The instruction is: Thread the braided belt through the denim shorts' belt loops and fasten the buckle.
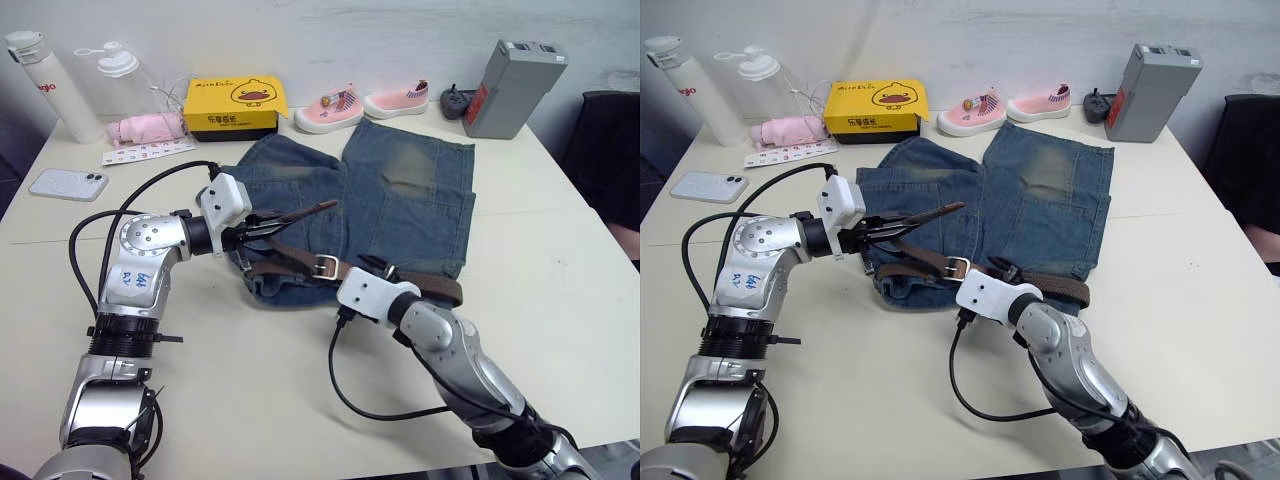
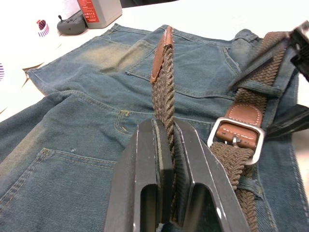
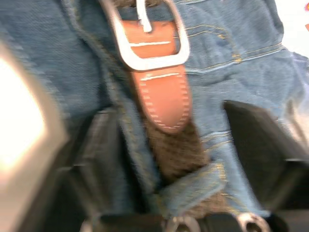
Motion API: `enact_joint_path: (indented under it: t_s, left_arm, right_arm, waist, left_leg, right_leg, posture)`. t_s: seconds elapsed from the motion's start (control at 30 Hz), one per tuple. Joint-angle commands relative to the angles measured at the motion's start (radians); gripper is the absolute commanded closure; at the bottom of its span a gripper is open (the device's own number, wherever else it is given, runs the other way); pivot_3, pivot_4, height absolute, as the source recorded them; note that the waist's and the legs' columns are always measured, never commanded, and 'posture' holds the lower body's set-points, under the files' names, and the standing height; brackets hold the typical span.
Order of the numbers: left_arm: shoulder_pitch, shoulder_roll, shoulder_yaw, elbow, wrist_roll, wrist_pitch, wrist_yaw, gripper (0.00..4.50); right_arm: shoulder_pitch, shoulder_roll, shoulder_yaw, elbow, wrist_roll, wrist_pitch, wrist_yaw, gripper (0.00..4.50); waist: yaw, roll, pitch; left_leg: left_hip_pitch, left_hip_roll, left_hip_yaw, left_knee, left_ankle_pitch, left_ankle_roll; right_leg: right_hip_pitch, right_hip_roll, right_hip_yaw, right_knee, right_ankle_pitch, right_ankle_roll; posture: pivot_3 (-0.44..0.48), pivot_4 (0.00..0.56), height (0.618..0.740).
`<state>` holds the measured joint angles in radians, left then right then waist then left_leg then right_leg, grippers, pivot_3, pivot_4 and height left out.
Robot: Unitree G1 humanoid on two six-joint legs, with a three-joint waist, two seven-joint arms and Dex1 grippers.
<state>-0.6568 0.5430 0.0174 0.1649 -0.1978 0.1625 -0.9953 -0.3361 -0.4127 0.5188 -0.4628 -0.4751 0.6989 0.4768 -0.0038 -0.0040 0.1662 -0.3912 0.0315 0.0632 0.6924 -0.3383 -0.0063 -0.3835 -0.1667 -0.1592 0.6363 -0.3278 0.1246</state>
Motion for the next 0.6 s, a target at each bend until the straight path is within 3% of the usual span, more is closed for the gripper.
enact_joint_path:
  t_s: [0.03,0.07,0.1,0.13,0.6]
  left_arm:
    - [0.003,0.015,0.001,-0.031,-0.006,-0.021,0.007,4.5]
    - [0.005,0.015,-0.001,-0.03,-0.004,-0.023,0.007,4.5]
    - [0.007,0.014,-0.001,-0.03,-0.003,-0.024,0.008,4.5]
    - [0.01,0.018,-0.007,-0.028,0.005,-0.033,0.007,4.5]
    - [0.037,0.053,-0.088,0.043,0.111,-0.18,0.0,4.5]
  right_arm:
    - [-0.012,0.013,-0.008,-0.001,-0.026,0.004,-0.006,3.02]
    - [-0.014,0.018,-0.008,-0.001,-0.028,0.006,-0.006,3.43]
    - [-0.015,0.021,-0.009,0.0,-0.031,0.006,-0.005,4.11]
    - [-0.016,0.023,-0.011,-0.002,-0.036,0.009,-0.004,4.41]
    - [-0.046,-0.042,-0.002,-0.002,-0.195,-0.191,-0.049,4.46]
  waist:
    - [0.0,0.0,0.0]
    - [0.0,0.0,0.0]
    - [-0.001,0.0,0.0]
    - [-0.001,0.0,0.0]
    - [-0.001,0.0,0.0]
  left_leg:
    - [0.0,0.0,0.0,0.0,0.0,0.0]
    - [0.0,0.0,0.0,0.0,0.0,0.0]
    - [0.0,0.0,0.0,0.0,0.0,0.0]
    - [0.0,0.0,0.0,0.0,0.0,0.0]
    - [-0.009,0.001,0.002,0.004,0.0,0.0]
  right_leg:
    - [0.0,0.0,0.0,0.0,0.0,0.0]
    - [0.0,0.0,0.0,0.0,0.0,0.0]
    - [0.0,0.0,0.0,0.0,0.0,0.0]
    - [0.0,0.0,0.0,0.0,0.0,0.0]
    - [-0.011,0.0,0.0,0.005,0.0,0.0]
  posture:
    - [0.0,0.15,0.683]
    - [0.0,0.15,0.683]
    - [0.0,0.15,0.683]
    - [0.0,0.15,0.683]
    - [0.0,0.15,0.683]
